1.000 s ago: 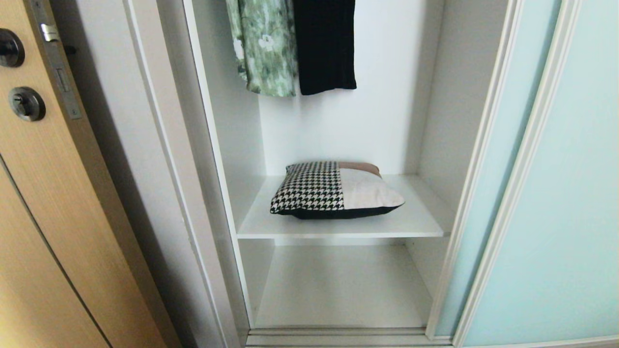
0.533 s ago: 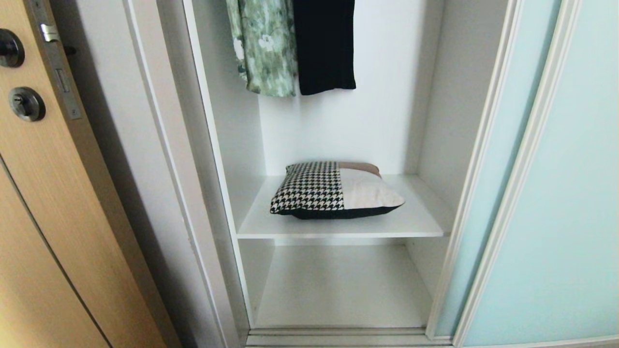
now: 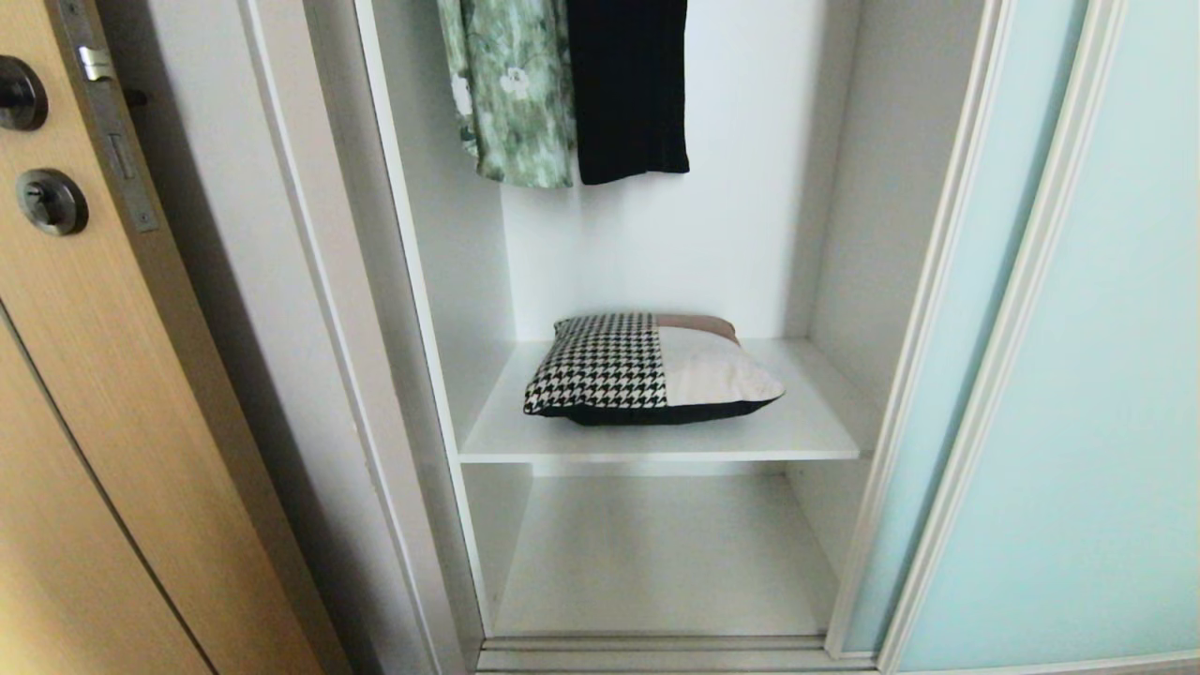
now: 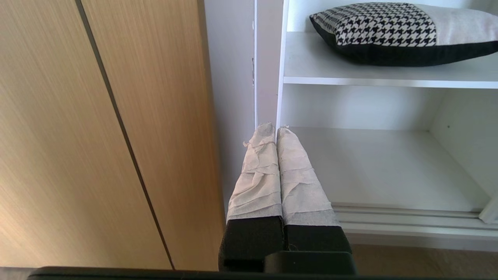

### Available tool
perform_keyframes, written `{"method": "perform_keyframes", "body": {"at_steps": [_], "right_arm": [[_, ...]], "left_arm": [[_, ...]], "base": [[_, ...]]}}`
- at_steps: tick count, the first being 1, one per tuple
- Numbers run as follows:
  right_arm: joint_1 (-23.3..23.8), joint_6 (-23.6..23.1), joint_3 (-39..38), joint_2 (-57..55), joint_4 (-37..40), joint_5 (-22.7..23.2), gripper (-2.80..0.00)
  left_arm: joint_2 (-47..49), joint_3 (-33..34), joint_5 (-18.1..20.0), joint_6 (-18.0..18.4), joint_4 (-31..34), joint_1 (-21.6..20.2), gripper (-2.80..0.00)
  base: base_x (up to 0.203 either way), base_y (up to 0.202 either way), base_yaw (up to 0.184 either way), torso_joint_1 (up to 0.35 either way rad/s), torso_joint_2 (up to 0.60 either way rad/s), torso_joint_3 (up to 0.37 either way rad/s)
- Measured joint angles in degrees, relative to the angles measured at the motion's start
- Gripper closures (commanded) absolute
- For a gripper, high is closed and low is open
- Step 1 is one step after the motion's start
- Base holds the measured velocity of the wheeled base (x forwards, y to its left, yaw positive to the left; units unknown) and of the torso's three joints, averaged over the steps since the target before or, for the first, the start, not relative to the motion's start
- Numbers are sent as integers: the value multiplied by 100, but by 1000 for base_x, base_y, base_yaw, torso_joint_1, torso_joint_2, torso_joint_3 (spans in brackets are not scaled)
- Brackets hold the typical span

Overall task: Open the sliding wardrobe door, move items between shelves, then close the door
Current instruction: Close the door

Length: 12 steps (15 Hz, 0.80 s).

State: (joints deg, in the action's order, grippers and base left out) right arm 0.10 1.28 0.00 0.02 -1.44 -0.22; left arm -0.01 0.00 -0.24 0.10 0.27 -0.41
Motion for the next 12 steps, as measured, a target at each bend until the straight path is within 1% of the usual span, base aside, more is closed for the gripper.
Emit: {"method": "perform_keyframes", "body": {"at_steps": [1,2,9,11,12], "right_arm": [[0,-271,0,0,105,17,0],[-5,-354,0,0,113,14,0],[-5,-282,8,0,115,1,0],[-5,-276,290,-22,314,-29,0],[-10,-152,720,-81,406,-29,0]], "left_arm": [[1,0,0,0,-2,0,0],[1,0,1,0,1,0,0],[1,0,2,0,0,0,0],[1,0,0,-2,0,0,0],[1,0,2,0,-2,-5,0]], "base": [[0,0,0,0,0,0],[0,0,0,0,0,0],[0,0,0,0,0,0],[0,0,0,0,0,0],[0,0,0,0,0,0]]}}
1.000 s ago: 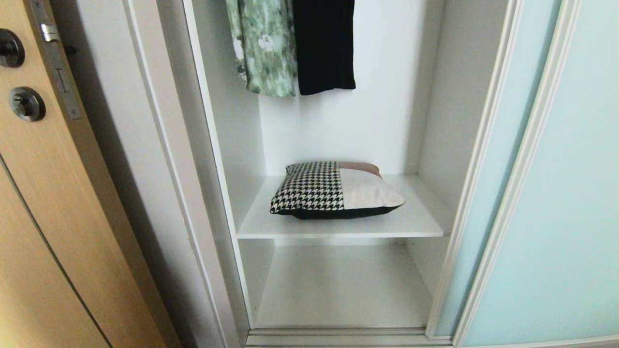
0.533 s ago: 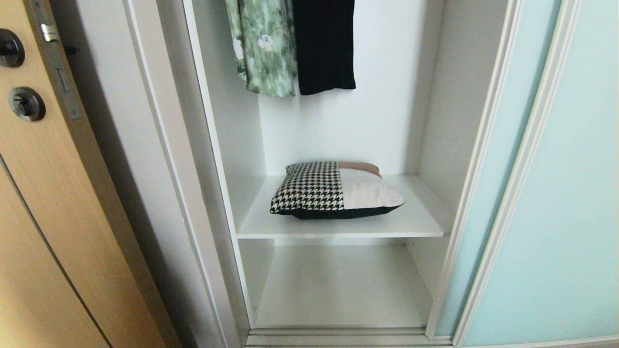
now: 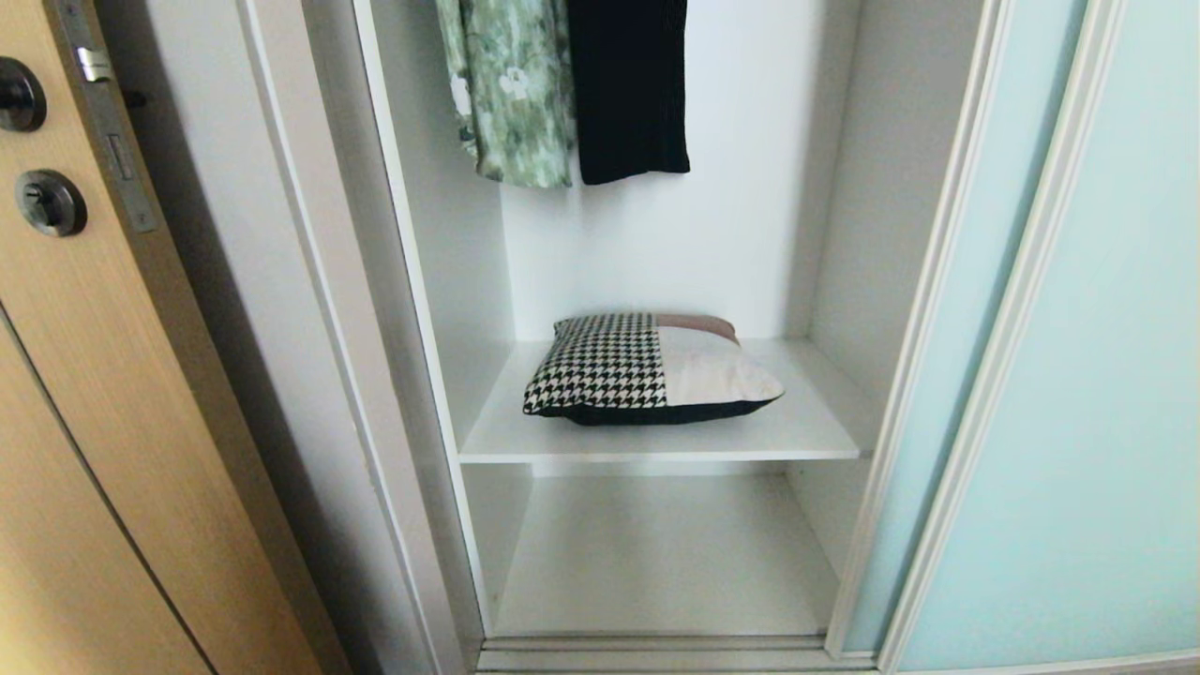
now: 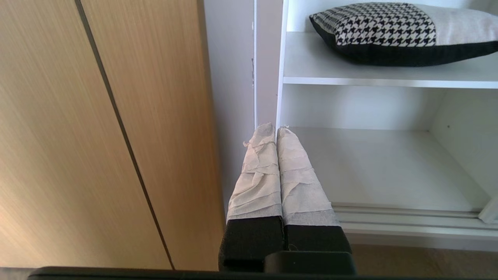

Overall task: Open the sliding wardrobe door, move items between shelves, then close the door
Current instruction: Close the door

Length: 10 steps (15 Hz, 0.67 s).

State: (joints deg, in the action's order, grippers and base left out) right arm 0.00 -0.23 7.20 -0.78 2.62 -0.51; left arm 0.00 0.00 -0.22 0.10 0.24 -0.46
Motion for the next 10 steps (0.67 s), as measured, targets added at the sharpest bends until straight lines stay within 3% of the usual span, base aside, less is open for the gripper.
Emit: {"method": "perform_keyframes", "body": {"at_steps": [4,10], "right_arm": [[-5,560,1598,-344,1228,-12,0],[-90,816,4444,-2181,1763,-9,0]], "left_arm": [[0,0,0,0,2,5,0],[0,0,-1,-2,4,5,0]], "base": [[0,0,0,0,0,0],[0,0,0,0,0,0]]}}
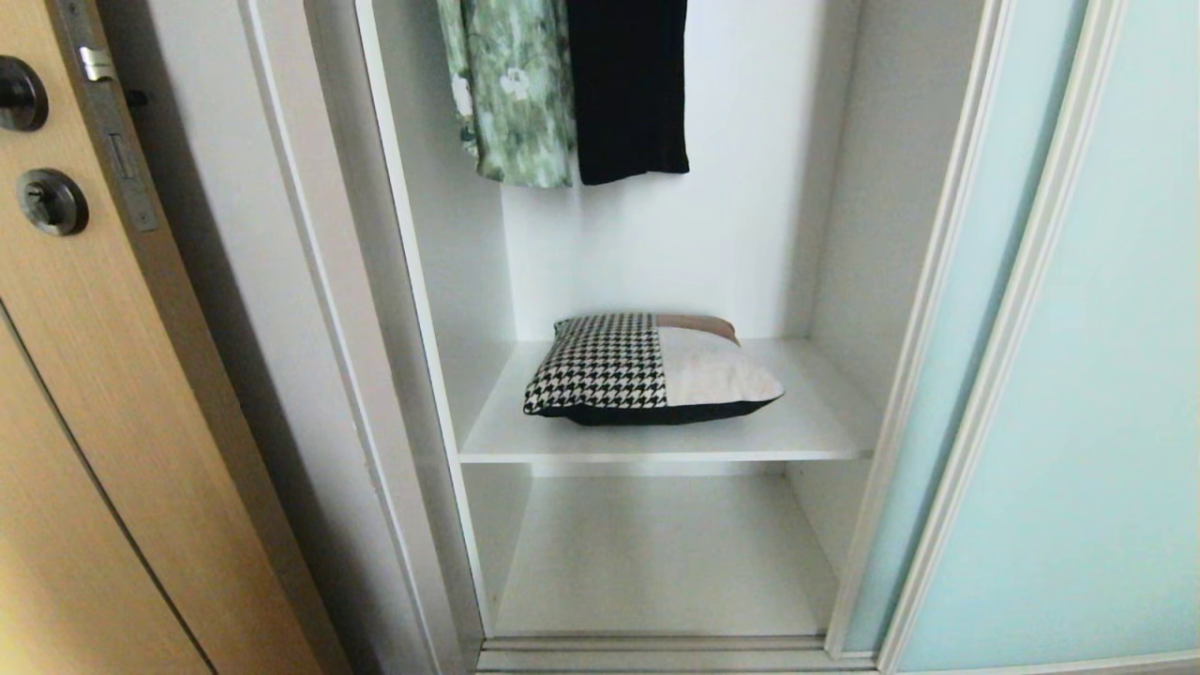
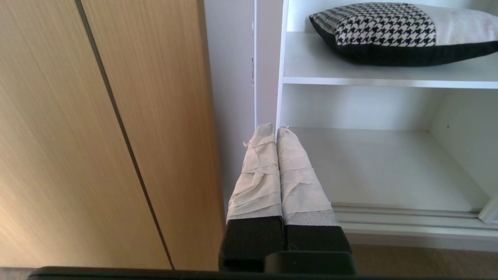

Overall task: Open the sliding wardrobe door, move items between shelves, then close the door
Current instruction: Close the door

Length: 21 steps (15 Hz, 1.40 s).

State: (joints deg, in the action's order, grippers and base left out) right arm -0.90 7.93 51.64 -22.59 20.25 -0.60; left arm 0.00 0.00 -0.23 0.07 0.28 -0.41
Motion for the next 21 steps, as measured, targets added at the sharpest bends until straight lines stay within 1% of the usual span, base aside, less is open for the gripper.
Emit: {"method": "perform_keyframes", "body": {"at_steps": [2,4,5,6,8,9,11,12,13,14,15,17,19,21], "right_arm": [[-6,86,842,-738,191,156,0],[28,154,1465,-1499,270,467,0],[148,168,1695,-1890,279,668,0],[374,171,1884,-2214,286,906,0],[1298,174,2279,-2870,306,1797,0],[1831,174,2452,-3134,312,2390,0],[2935,152,2732,-3643,303,3833,0],[3317,154,2821,-3890,287,4486,0],[3591,154,2880,-4127,286,5046,0],[3749,154,2904,-4370,290,5423,0],[3835,158,2915,-4597,290,5624,0],[3911,187,2913,-5048,314,5823,0],[3908,205,2943,-5459,323,5868,0],[3795,213,3022,-5841,323,5821,0]], "left_arm": [[0,0,1,0,-3,0,0],[0,0,-1,2,-4,0,0],[0,0,-1,2,-4,0,0],[0,0,0,4,-4,0,0],[0,0,-1,2,-1,0,0],[0,0,1,1,-3,0,0],[0,0,1,0,-4,0,0],[0,0,-1,2,-1,0,0],[0,0,-1,0,-4,0,0],[0,0,1,2,-1,0,0],[0,0,1,2,-3,0,0],[0,0,-1,2,-4,0,0],[0,0,1,0,-2,0,0],[0,0,0,3,-1,0,0]], "base": [[0,0,0,0,0,0],[0,0,0,0,0,0],[0,0,0,0,0,0],[0,0,0,0,0,0],[0,0,0,0,0,0],[0,0,0,0,0,0],[0,0,0,0,0,0],[0,0,0,0,0,0],[0,0,0,0,0,0],[0,0,0,0,0,0],[0,0,0,0,0,0],[0,0,0,0,0,0],[0,0,0,0,0,0],[0,0,0,0,0,0]]}}
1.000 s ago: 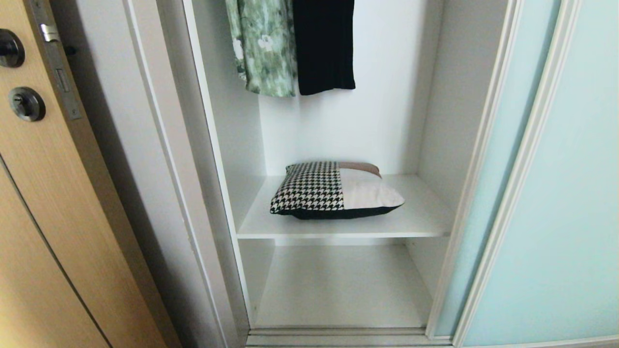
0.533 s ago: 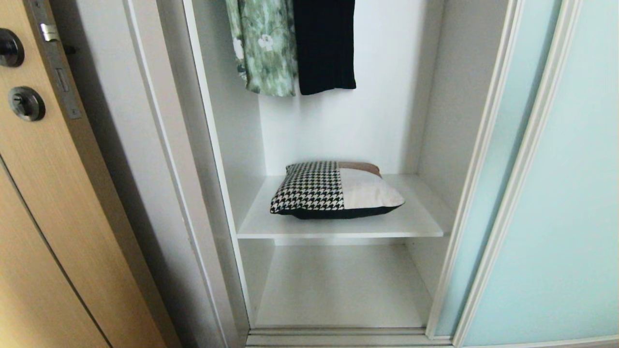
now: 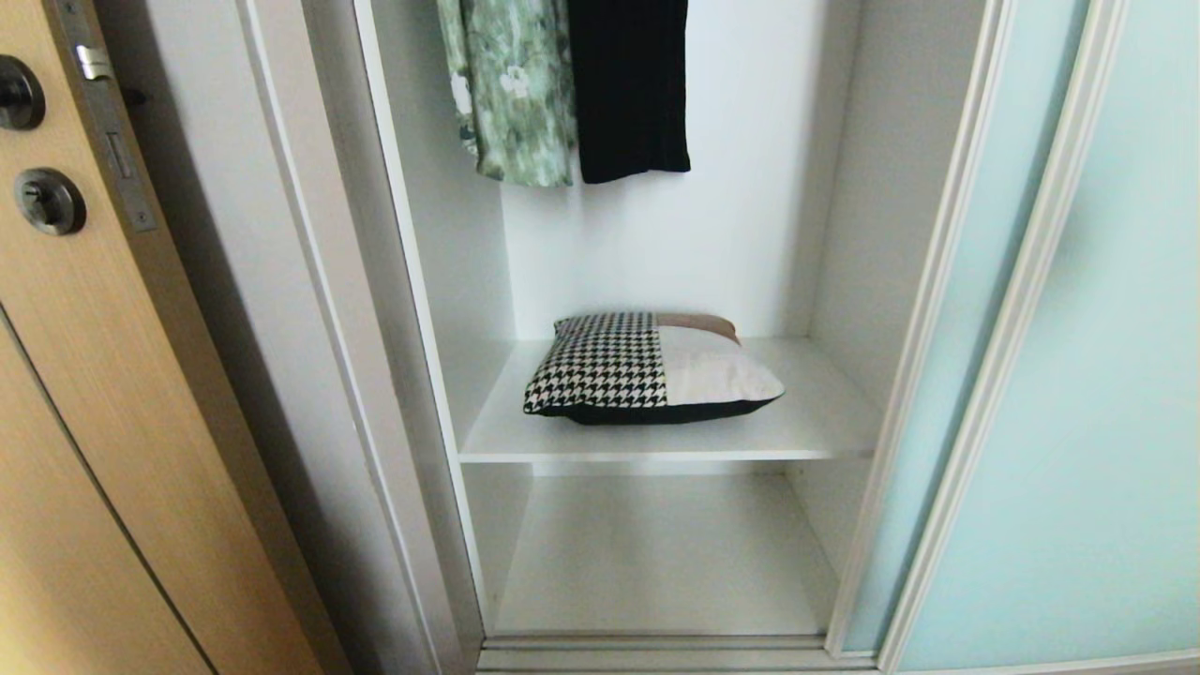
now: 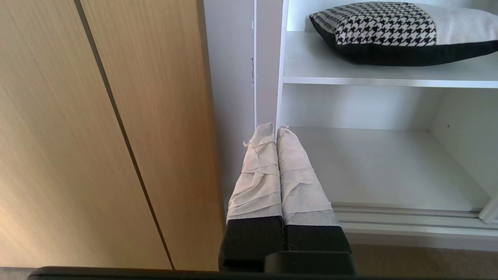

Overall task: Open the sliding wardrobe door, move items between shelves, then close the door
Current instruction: Close the door

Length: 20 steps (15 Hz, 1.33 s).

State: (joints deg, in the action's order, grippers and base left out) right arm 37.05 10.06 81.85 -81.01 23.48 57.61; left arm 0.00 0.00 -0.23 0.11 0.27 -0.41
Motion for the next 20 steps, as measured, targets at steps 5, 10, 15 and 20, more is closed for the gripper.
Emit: {"method": "perform_keyframes", "body": {"at_steps": [5,10,15,20], "right_arm": [[-338,16,369,-831,33,-480,0],[-519,100,828,-1360,206,-509,0],[-563,411,1337,-1893,204,-722,0],[-694,665,1922,-2525,201,-1072,0]], "left_arm": [[0,0,-2,-3,-2,0,0],[0,0,-2,-1,-2,0,0],[0,0,-2,-1,-2,0,0],[0,0,1,-1,-1,0,0]], "base": [[0,0,0,0,0,0],[0,0,0,0,0,0],[0,0,0,0,0,0],[0,0,0,0,0,0]]}}
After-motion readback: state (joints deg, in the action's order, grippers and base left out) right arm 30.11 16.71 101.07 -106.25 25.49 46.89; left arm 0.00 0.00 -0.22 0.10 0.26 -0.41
